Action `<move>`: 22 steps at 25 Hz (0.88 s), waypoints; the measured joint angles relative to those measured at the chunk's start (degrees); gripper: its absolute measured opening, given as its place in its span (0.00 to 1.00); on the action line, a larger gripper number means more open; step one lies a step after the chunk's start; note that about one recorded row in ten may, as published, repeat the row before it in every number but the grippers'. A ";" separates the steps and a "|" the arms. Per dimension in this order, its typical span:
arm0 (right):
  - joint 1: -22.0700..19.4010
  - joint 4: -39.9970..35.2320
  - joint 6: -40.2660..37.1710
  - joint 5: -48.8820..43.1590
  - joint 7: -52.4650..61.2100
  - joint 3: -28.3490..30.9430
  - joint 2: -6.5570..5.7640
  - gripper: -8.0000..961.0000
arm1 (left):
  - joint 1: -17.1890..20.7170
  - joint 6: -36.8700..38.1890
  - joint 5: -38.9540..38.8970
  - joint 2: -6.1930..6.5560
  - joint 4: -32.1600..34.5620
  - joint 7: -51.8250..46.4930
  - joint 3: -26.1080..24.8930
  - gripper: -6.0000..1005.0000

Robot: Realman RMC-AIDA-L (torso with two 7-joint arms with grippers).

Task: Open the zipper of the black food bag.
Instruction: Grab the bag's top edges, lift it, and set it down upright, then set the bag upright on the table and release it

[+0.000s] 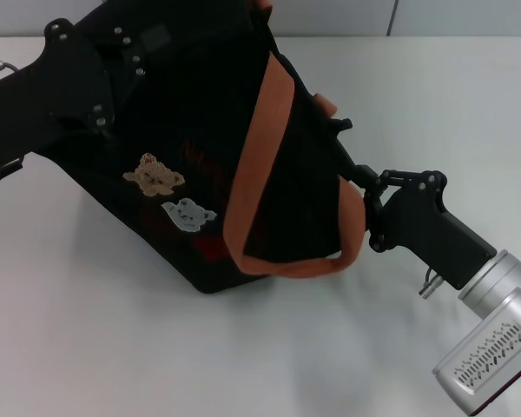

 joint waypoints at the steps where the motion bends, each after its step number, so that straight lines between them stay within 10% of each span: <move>1: 0.00 0.06 -0.13 -0.01 0.07 0.02 0.00 0.01 | 0.00 0.00 0.01 0.00 -0.21 0.08 0.00 0.01; 9: 0.08 -0.42 -6.30 -0.05 11.75 0.46 -0.18 0.01 | 0.34 -0.36 0.09 0.01 -2.26 1.58 -0.99 0.01; 22: 0.69 -9.68 -16.66 0.49 44.13 4.60 -0.28 0.52 | 5.33 -0.59 0.11 -0.02 -15.62 11.42 -12.98 0.01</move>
